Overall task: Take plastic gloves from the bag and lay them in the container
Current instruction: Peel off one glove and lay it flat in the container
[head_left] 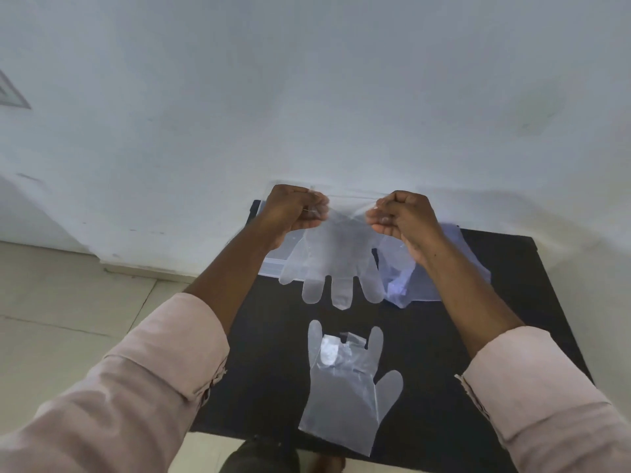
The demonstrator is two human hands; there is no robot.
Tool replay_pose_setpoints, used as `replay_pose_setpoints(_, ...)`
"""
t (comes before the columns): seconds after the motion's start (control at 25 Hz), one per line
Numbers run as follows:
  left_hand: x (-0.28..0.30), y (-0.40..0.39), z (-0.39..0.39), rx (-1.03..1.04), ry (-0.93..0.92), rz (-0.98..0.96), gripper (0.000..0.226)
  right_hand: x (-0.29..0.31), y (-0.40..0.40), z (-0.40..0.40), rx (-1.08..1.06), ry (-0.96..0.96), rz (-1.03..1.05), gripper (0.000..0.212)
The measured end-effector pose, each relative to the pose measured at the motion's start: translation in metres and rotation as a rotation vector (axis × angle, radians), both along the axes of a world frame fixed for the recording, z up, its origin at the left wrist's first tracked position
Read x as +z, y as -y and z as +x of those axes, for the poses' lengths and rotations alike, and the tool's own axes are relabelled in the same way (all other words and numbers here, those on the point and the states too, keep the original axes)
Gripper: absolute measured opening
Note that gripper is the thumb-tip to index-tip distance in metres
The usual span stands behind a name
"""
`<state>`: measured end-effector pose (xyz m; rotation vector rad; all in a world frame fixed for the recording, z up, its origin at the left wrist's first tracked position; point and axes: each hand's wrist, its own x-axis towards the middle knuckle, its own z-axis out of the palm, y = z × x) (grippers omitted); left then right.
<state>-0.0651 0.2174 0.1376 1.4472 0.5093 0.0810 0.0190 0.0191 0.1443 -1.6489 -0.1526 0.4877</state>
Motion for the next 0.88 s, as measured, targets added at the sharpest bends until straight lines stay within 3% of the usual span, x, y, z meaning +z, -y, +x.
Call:
replay_pose_setpoints(0.6, -0.029, -0.144, 0.131, 0.122, -0.048, 0.032, 0.016, -0.035, -0.158, 0.108, -0.178, 0.078, -0.034, 0.007)
replay_pose_setpoints(0.76, -0.017, -0.162, 0.147, 0.118, 0.048, 0.066, 0.016, -0.022, -0.176, 0.121, -0.173, 0.222, -0.016, 0.014)
replay_pose_setpoints(0.88, 0.000, -0.166, 0.146, 0.121, 0.220, 0.096, 0.014, -0.010, -0.180, 0.119, -0.197, 0.430, 0.086, 0.022)
